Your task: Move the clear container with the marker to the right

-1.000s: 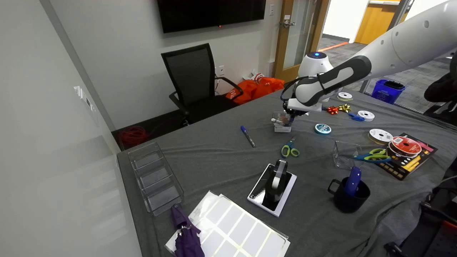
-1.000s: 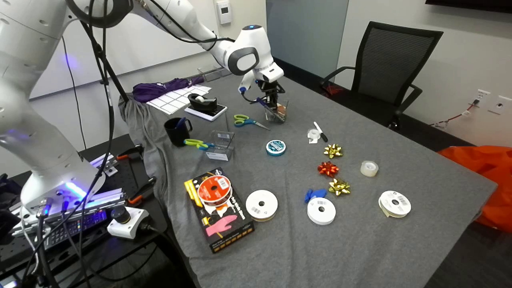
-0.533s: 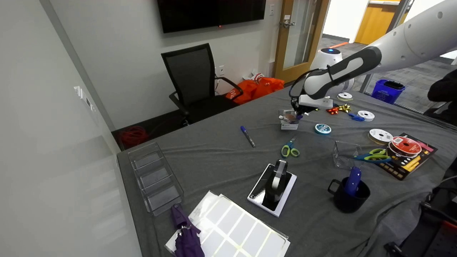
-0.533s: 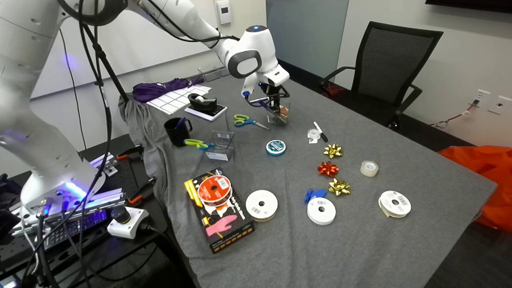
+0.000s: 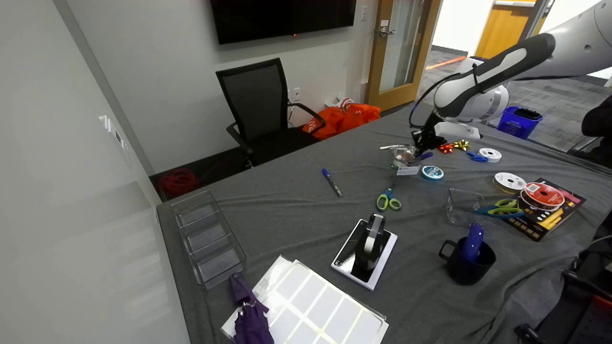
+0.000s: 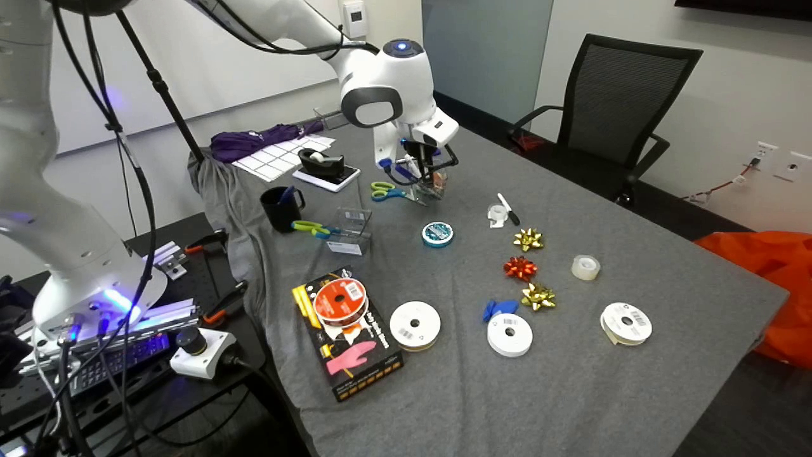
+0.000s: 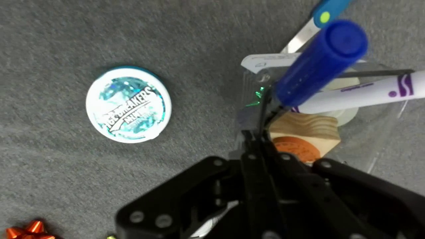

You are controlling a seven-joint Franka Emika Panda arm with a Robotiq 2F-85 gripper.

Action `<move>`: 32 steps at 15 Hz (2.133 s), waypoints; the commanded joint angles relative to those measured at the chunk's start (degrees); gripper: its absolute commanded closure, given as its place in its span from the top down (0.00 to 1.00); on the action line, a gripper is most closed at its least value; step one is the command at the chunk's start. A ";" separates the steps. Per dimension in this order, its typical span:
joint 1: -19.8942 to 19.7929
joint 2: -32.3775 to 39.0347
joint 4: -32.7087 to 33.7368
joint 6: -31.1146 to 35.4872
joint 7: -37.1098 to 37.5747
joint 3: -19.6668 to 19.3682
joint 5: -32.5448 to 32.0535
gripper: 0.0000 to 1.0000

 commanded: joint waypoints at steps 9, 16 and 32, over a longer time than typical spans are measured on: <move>-15.40 -12.38 -15.77 -3.38 -40.13 3.49 2.84 0.01; -17.33 -10.86 -16.35 -0.38 -51.66 1.28 3.04 0.01; -19.52 -7.98 -16.67 7.00 -56.92 0.04 2.45 0.58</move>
